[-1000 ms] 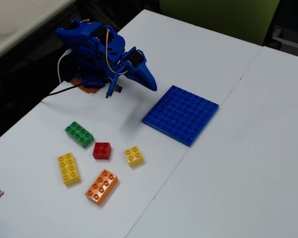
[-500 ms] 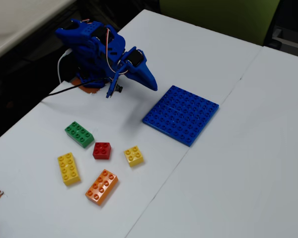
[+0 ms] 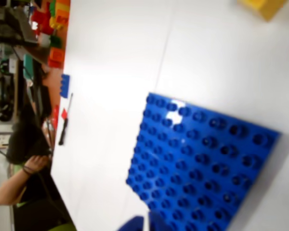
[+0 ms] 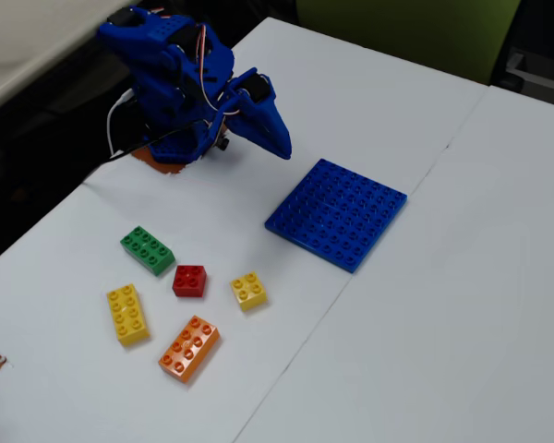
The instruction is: Pick up the 2x2 yellow block and go up the 8x8 blue block.
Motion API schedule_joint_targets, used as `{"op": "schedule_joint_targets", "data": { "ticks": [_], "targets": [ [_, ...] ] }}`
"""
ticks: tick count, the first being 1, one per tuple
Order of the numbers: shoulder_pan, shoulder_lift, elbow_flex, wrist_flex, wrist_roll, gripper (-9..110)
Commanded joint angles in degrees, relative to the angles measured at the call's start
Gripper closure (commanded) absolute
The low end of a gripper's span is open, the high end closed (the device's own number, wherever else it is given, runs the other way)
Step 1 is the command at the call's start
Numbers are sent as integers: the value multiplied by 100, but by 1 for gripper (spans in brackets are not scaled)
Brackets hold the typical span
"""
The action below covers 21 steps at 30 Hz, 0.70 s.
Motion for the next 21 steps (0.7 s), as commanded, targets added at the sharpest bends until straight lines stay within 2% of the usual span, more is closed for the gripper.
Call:
{"op": "schedule_joint_targets", "data": {
  "ticks": [1,7,11,21],
  "targets": [
    [149,-1556,-2241,888,-765,101],
    [237,-3226,-4254,2039,-2733,100],
    [589,-4289,-5300,2566,-3586,98],
    [1600,-6398,-7348,3393,-4544,99]
  ]
}}
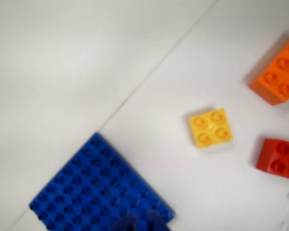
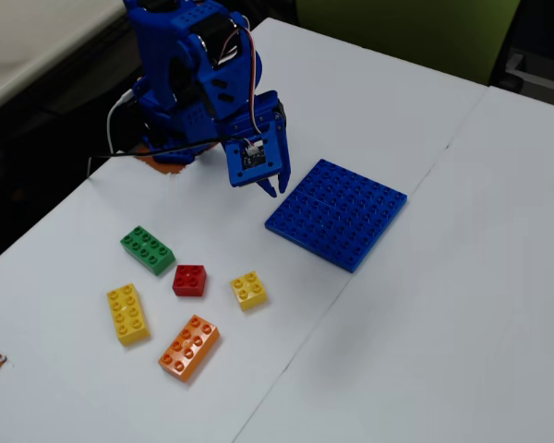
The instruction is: Pick up the 2x2 yellow block and go up the 8x8 blue block.
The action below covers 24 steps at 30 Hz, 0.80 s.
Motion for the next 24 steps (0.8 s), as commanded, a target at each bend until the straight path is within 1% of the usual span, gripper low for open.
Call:
{"op": "schedule_joint_targets", "data": {
  "ticks": [1,3,5,8,11,17,20,24],
  "targets": [
    [316,-299,-668,105,-281,99],
    [475,-527,-879,149,-439,98],
    [624,-712,-976,281,-817,98],
    [844,-967,-1055,167,-1011,96],
    [1055,-1485,-1556,220,-1195,95],
    [1239,-2109,-1960,167,-1687,95],
    [1336,-2470,-2452,299,-1837,95],
    [1406,-2575,-2479,264,-2083,93]
  ]
}}
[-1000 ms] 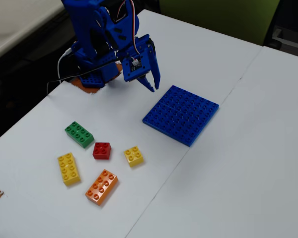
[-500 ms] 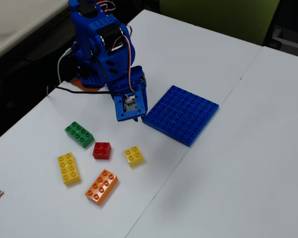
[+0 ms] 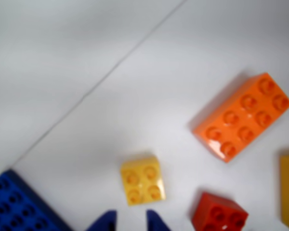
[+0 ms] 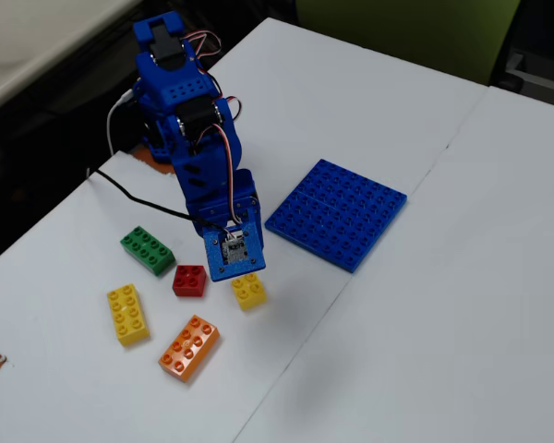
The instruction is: Pick up the 2x2 yellow block and go up the 8x8 blue block.
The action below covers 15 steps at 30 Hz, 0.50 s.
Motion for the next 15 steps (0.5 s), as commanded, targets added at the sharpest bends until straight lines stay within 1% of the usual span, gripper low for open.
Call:
{"op": "schedule_joint_targets", "data": {
  "ticks": [1,9,15],
  "targets": [
    [35,26,-334,-9,-158,92],
    [202,-281,-387,-62,-457,83],
    [264,-580,-396,-158,-563,83]
  ]
}}
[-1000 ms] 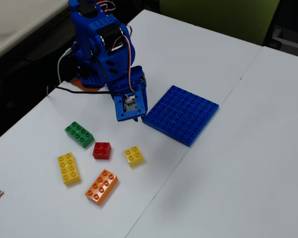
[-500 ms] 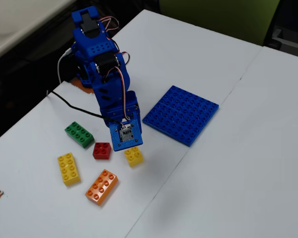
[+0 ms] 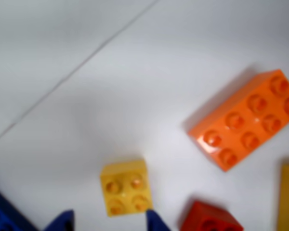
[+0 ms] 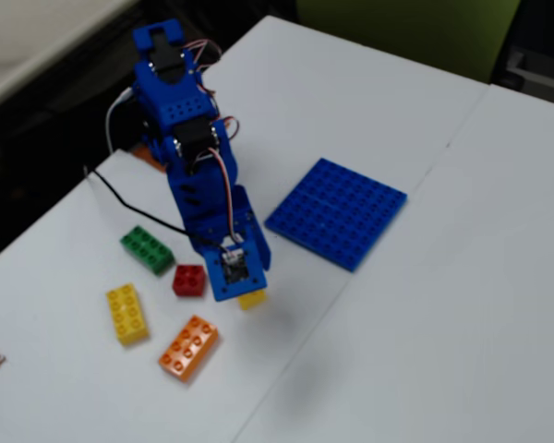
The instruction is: Pick up the 2x2 yellow block and go up the 8x8 blue block.
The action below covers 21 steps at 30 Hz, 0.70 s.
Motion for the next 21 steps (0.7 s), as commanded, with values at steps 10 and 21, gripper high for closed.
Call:
{"op": "schedule_joint_targets", "data": {
  "ticks": [10,21],
  "targets": [
    [105,-352,-281,-308,-255,80],
    [290,-475,-281,-281,-580,78]
  ]
}}
